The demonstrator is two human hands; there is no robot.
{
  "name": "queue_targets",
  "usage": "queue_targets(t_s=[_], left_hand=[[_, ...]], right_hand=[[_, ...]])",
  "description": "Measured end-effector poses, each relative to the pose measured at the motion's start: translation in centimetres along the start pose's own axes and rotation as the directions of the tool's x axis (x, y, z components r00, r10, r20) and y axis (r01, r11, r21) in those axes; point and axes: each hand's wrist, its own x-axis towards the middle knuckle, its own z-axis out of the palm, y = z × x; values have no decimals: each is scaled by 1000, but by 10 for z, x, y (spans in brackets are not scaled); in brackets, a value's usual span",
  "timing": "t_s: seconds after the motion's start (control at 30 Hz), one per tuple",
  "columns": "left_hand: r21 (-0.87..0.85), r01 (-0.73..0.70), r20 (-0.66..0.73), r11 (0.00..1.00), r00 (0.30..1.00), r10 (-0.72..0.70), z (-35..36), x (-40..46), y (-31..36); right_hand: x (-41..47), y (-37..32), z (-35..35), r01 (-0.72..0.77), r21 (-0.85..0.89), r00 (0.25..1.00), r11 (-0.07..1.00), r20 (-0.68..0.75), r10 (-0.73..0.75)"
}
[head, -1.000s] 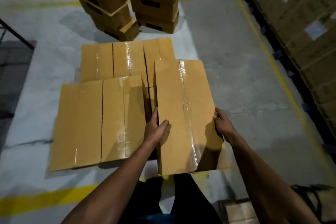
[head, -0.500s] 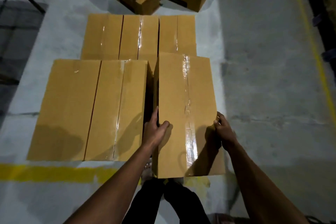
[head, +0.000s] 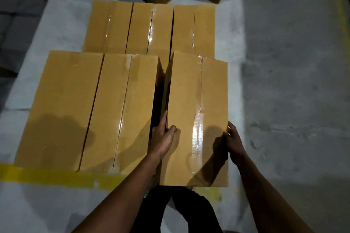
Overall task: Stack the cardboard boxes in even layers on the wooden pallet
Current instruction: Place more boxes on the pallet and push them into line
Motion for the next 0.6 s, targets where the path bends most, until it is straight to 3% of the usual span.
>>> queue_targets(t_s=[0.2,0.33,0.47,0.6], left_hand=[[34,-15,15,999,1000,15,-3,7,-6],[131,-26,32,991,999,22,-10,0,-11],[243,-13,-65,970,997,29,-32,-19,-30],[371,28,-166,928,985,36,-59,-42,-69]], right_hand=[[-4,-5,9,-27,-14,1000,1000,-4,26],[-8,-13,8,-40,-185,999,982,1,41],[-20,-18,16,33,-293,999,955,33,-25],[-36,-20,26,-107,-148,993,983,22,112]])
